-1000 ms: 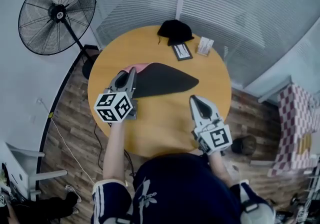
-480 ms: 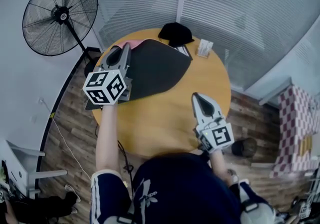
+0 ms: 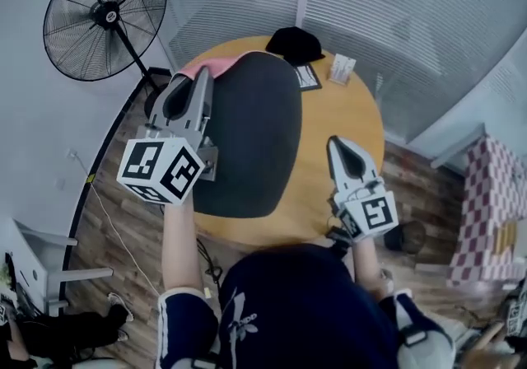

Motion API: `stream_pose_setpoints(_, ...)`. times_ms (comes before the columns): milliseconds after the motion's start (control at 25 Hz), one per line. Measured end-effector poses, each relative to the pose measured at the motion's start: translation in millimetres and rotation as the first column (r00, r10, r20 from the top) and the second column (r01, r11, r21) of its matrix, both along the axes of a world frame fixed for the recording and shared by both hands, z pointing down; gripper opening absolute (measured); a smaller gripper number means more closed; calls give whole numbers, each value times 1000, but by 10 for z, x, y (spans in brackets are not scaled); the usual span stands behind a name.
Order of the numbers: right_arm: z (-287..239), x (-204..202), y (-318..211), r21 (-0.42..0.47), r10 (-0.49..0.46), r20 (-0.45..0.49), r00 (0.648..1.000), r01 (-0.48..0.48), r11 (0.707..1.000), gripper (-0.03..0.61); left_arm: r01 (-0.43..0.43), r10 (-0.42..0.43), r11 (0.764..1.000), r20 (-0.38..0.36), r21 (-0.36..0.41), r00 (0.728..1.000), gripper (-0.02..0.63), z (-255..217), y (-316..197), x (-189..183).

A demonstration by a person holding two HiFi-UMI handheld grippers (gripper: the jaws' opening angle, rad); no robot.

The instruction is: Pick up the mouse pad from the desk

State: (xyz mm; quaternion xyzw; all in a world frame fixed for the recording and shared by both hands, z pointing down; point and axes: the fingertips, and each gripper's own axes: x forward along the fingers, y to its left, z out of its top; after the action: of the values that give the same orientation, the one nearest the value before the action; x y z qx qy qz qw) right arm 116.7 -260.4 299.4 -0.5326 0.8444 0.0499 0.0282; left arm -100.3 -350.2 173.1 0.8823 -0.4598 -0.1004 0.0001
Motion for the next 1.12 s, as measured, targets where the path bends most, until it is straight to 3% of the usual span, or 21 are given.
stream_pose_setpoints(120, -11, 91, 1, -7, 22, -12, 1000, -22, 1000, 3, 28, -27, 999, -6, 18, 1000, 20, 0, 331, 10)
stream_pose_setpoints(440, -301, 88, 20, 16, 16, 17, 1000, -16, 1000, 3, 159, -165, 986, 123, 56, 979, 20, 70, 918, -94)
stream_pose_setpoints(720, -412, 23, 57, 19, -18, 9, 1000, 18, 1000, 3, 355, -356, 934, 159, 32, 921, 20, 257, 1180, -551)
stream_pose_setpoints(1120, -457, 73, 149, 21, -23, 15, 1000, 23, 1000, 3, 420, -403, 907, 219, -38, 889, 20, 550, 1308, -707)
